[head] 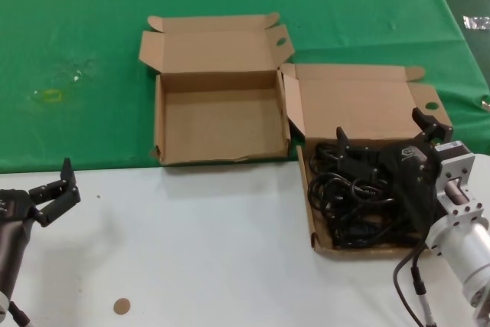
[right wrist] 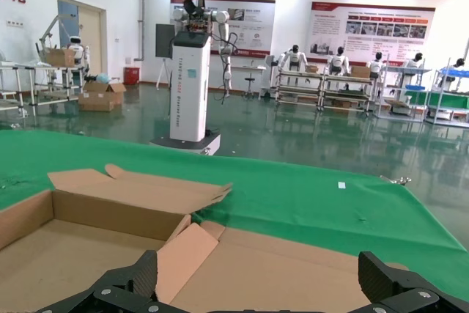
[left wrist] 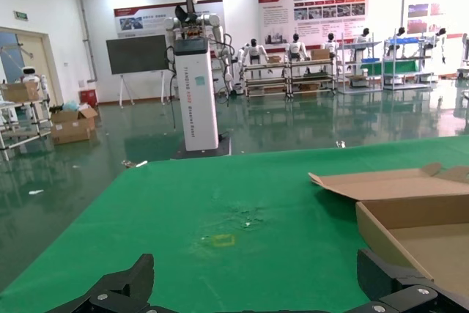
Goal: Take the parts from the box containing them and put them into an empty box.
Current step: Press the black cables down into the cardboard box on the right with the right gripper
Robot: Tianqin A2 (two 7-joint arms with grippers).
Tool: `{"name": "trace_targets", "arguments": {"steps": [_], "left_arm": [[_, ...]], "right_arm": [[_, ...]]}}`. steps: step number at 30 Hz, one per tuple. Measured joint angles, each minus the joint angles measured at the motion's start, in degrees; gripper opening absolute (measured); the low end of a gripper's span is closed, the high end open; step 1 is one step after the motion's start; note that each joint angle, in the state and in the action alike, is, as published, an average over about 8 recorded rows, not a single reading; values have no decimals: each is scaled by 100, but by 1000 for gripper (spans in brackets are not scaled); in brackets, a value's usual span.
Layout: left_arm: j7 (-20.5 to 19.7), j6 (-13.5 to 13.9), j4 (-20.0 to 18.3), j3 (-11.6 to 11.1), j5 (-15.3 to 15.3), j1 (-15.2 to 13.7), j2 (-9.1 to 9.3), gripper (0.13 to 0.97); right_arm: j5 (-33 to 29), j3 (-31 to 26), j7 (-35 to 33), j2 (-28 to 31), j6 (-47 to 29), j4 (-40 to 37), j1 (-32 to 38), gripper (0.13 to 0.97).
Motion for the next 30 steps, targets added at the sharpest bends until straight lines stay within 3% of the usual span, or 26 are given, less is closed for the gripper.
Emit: {"name": "trace_targets", "arguments": {"steps": [30], "left_arm": [[0, 0, 0, 0, 0, 0, 0, 964]], "right_arm": [[0, 0, 0, 0, 0, 0, 0, 966]]}}
